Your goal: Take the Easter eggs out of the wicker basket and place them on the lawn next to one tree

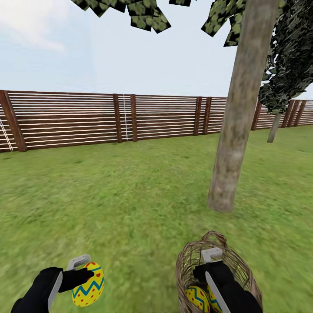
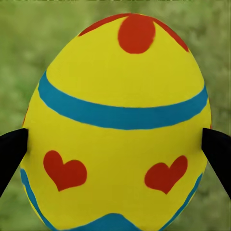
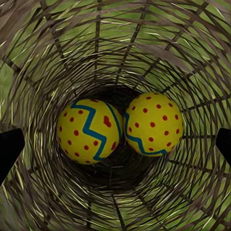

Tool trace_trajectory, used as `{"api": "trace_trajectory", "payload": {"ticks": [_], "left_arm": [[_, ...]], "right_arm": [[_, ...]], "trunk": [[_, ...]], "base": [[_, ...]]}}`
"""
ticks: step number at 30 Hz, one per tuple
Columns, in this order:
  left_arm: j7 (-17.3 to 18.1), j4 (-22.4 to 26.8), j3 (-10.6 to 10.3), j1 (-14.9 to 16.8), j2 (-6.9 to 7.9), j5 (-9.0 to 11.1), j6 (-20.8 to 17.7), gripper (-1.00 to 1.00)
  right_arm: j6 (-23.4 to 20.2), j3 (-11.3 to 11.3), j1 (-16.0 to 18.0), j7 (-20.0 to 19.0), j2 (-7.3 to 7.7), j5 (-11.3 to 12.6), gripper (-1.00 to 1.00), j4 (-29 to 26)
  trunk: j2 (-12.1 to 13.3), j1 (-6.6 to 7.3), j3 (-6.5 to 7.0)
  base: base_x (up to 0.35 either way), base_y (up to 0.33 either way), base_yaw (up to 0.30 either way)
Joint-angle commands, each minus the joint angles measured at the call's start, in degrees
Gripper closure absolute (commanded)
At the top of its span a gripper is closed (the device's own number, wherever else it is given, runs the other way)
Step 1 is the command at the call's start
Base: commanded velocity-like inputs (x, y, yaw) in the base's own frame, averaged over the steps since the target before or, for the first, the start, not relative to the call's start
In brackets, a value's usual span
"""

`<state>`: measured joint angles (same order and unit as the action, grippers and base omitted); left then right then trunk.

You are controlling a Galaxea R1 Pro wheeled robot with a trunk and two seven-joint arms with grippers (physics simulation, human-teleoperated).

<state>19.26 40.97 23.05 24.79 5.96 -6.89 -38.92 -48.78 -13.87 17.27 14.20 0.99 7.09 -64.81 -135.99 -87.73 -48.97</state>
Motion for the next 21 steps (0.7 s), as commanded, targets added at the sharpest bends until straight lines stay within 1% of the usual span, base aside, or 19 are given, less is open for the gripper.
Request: {"api": "trace_trajectory", "payload": {"ticks": [1,3,13,21], "left_arm": [[0.5,0.1,0.2,0.1,-0.04,-0.6,-0.2,1.00],[0.5,0.1,0.2,0.0,0.00,-0.6,-0.2,1.00],[0.5,0.0,0.2,0.0,-0.07,-0.6,-0.3,1.00],[0.5,0.1,0.2,0.1,0.00,-0.6,-0.2,1.00]], "right_arm": [[-0.2,-0.2,0.0,0.6,0.08,0.6,-1.00,-0.1],[-0.2,-0.2,0.0,0.6,0.09,0.6,-1.00,-0.1],[-0.2,-0.2,0.0,0.6,0.10,0.6,-1.00,-0.1],[-0.2,-0.2,0.0,0.6,0.07,0.6,-1.00,0.0]], "trunk": [[0.0,0.01,-0.06],[0.0,0.01,-0.06],[-4.0,-2.18,-1.86],[-4.0,-2.18,-1.86]], "base": [[0.000,0.000,0.000],[0.000,0.000,0.000],[0.000,0.000,0.000],[0.000,0.000,0.000]]}}
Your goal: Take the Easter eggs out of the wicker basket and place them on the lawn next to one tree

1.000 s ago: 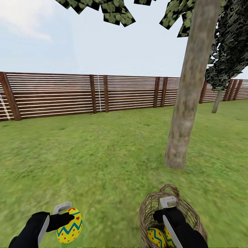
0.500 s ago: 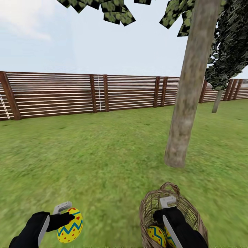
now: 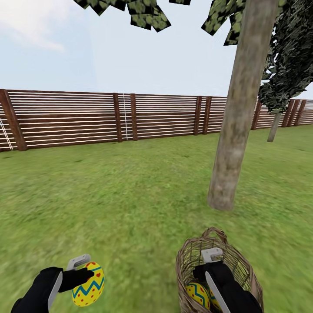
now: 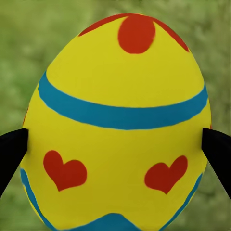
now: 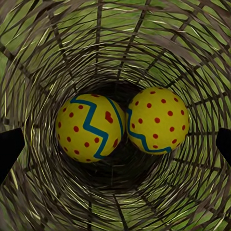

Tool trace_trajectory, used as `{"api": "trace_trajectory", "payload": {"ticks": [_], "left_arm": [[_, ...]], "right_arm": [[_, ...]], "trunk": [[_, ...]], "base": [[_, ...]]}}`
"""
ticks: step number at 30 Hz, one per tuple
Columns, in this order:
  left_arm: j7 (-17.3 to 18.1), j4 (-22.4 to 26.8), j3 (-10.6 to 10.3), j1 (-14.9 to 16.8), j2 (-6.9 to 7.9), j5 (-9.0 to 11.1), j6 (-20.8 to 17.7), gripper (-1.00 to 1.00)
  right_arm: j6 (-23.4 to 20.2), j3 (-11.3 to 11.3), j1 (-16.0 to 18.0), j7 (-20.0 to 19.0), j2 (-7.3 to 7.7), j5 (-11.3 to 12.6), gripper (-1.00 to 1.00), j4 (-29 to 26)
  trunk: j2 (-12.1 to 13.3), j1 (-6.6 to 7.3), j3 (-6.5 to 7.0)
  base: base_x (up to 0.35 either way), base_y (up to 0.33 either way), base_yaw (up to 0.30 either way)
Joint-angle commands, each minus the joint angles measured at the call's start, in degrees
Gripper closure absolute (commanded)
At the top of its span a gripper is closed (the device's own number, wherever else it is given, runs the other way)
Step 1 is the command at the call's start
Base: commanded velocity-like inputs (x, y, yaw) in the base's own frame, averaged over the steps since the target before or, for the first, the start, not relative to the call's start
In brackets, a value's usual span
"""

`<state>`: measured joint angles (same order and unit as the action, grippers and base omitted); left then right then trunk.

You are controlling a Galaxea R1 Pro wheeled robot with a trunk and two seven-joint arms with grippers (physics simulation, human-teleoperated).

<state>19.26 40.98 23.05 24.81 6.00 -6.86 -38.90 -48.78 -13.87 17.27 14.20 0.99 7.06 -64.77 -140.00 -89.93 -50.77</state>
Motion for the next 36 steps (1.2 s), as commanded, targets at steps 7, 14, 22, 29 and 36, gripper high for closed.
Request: {"api": "trace_trajectory", "payload": {"ticks": [7,14,22,29,36], "left_arm": [[0.5,0.0,0.3,0.0,-0.02,-0.6,-0.2,1.00],[0.5,0.0,0.3,0.0,-0.02,-0.6,-0.2,1.00],[0.5,0.0,0.2,0.0,-0.11,-0.6,-0.3,1.00],[0.5,0.0,0.2,0.0,-0.11,-0.6,-0.3,1.00],[0.5,0.1,0.3,0.0,-0.03,-0.6,-0.3,1.00]], "right_arm": [[-0.2,-0.2,0.0,0.6,0.07,0.6,-1.00,0.0],[-0.2,-0.3,0.0,0.6,0.07,0.5,-1.00,0.0],[-0.2,-0.2,0.0,0.6,0.07,0.5,-1.00,0.0],[-0.3,-0.2,0.0,0.6,0.07,0.5,-1.00,0.0],[-0.3,-0.2,0.0,0.6,0.07,0.6,-1.00,0.0]], "trunk": [[0.0,0.01,-0.06],[0.0,0.01,-0.06],[-1.6,-0.87,-0.78],[-3.3,-1.82,-2.16],[-3.3,-1.82,-2.16]], "base": [[0.149,0.000,0.000],[0.007,0.000,0.000],[0.000,0.000,0.000],[0.000,0.000,0.000],[0.000,0.000,0.000]]}}
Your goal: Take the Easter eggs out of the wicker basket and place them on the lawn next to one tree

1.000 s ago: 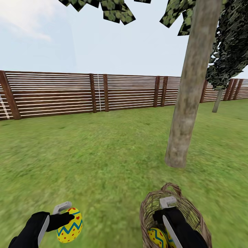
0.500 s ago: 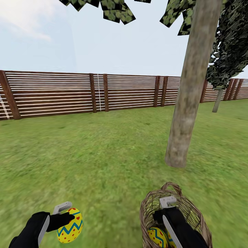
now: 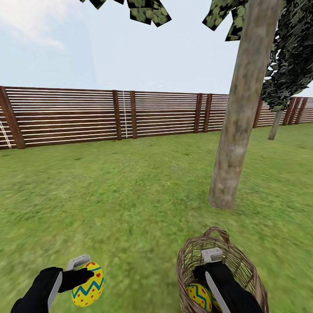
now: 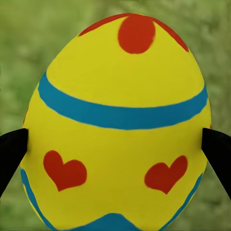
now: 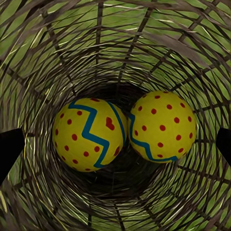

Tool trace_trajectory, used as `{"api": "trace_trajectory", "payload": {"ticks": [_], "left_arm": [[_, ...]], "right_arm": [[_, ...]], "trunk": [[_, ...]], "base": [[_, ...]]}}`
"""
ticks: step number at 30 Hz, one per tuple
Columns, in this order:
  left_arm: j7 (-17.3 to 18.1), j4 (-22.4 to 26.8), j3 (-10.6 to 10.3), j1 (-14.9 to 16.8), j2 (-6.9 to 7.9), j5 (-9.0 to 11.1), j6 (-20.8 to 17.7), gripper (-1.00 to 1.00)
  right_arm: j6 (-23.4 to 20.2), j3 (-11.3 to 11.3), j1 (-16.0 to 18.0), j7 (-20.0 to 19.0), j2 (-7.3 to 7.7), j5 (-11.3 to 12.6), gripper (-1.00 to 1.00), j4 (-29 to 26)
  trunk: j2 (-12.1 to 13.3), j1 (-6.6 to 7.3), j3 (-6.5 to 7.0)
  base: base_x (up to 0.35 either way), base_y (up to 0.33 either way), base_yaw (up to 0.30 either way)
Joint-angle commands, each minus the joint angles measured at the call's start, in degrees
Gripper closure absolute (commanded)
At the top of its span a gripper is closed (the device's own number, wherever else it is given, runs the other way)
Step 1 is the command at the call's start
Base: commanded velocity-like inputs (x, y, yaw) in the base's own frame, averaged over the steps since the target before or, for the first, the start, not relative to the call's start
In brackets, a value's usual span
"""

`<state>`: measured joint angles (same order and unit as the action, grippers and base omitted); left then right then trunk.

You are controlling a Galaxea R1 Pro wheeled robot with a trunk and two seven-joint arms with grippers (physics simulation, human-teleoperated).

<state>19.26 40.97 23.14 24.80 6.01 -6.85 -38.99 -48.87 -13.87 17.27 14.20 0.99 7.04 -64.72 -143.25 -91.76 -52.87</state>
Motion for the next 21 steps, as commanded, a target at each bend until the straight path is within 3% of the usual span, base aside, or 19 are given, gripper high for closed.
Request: {"api": "trace_trajectory", "payload": {"ticks": [1,6,13,21], "left_arm": [[0.5,0.1,0.2,0.0,-0.04,-0.6,-0.2,1.00],[0.5,0.1,0.3,0.0,0.05,-0.6,-0.2,1.00],[0.5,0.1,0.2,0.0,0.04,-0.6,-0.1,1.00],[0.5,0.0,0.2,0.1,-0.03,-0.6,-0.1,1.00]], "right_arm": [[-0.2,-0.2,0.0,0.6,0.07,0.6,-1.00,-0.1],[-0.2,-0.1,0.0,0.6,0.07,0.6,-1.00,0.0],[-0.2,0.0,0.0,0.6,0.07,0.6,-1.00,0.0],[-0.2,0.0,0.0,0.6,0.07,0.6,-1.00,-0.1]], "trunk": [[0.0,0.01,-0.06],[0.0,0.01,-0.06],[-0.1,-0.17,-1.61],[-0.1,-0.17,-1.61]], "base": [[0.000,0.000,0.000],[0.000,0.000,0.000],[0.000,0.000,0.000],[0.000,0.000,0.000]]}}
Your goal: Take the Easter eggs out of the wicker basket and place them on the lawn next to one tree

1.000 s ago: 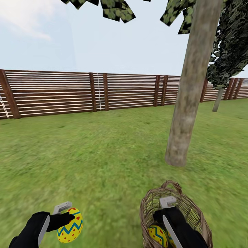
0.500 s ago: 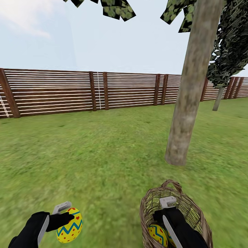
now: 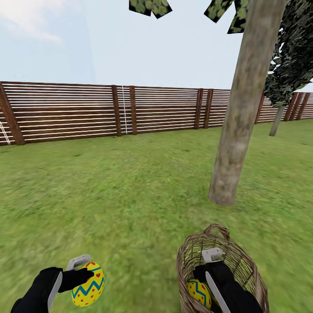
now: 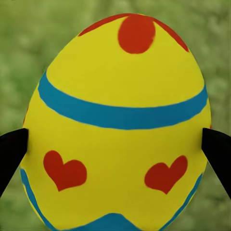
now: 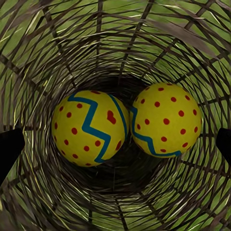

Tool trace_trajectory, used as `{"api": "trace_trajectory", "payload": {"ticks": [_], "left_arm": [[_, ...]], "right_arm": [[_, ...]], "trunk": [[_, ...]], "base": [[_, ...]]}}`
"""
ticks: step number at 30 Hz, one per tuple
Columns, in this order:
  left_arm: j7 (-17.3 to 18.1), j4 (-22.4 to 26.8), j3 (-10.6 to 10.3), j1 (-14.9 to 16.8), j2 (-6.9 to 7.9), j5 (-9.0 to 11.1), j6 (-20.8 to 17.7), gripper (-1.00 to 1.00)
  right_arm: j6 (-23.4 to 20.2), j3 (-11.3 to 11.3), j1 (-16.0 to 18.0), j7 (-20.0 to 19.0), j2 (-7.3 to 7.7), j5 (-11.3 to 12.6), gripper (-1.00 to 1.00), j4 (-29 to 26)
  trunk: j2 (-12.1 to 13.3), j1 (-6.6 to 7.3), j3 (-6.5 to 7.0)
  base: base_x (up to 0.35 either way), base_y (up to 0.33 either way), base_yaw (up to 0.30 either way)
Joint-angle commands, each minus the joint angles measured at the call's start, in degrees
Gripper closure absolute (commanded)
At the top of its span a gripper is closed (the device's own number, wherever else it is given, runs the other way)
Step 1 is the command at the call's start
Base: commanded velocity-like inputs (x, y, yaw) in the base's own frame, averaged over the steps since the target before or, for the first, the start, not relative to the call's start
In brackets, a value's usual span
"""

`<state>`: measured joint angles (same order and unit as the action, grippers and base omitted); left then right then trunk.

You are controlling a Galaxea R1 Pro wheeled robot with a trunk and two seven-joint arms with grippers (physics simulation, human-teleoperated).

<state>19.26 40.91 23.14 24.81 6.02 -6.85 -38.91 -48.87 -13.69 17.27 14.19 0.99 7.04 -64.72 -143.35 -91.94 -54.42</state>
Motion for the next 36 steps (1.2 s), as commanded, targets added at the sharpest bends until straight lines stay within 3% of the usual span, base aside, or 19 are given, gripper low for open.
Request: {"api": "trace_trajectory", "payload": {"ticks": [1,18,24,33,36], "left_arm": [[0.5,0.1,0.2,0.1,-0.04,-0.6,-0.2,1.00],[0.5,0.0,0.2,0.0,-0.13,-0.6,-0.2,1.00],[0.5,0.0,0.2,0.0,-0.19,-0.6,-0.2,1.00],[0.5,-0.1,0.2,0.0,-0.20,-0.6,-0.2,1.00],[0.5,-0.1,0.2,0.0,-0.15,-0.6,-0.2,1.00]], "right_arm": [[-0.2,-0.2,0.0,0.6,0.07,0.6,-1.00,-0.1],[-0.2,-0.2,0.0,0.6,0.07,0.6,-1.00,-0.1],[-0.2,-0.1,0.0,0.6,0.07,0.7,-1.00,-0.1],[-0.2,-0.1,0.0,0.6,0.07,0.7,-1.00,-0.1],[-0.2,-0.1,0.0,0.6,0.07,0.7,-1.00,-0.1]], "trunk": [[0.0,0.01,-0.06],[0.0,0.01,-0.06],[-0.1,-0.14,-1.39],[-0.1,-0.14,-1.39],[-0.1,-0.22,-2.05]], "base": [[0.000,0.000,0.000],[0.000,0.000,0.000],[0.000,0.000,0.000],[0.000,0.000,0.000],[0.000,0.000,0.000]]}}
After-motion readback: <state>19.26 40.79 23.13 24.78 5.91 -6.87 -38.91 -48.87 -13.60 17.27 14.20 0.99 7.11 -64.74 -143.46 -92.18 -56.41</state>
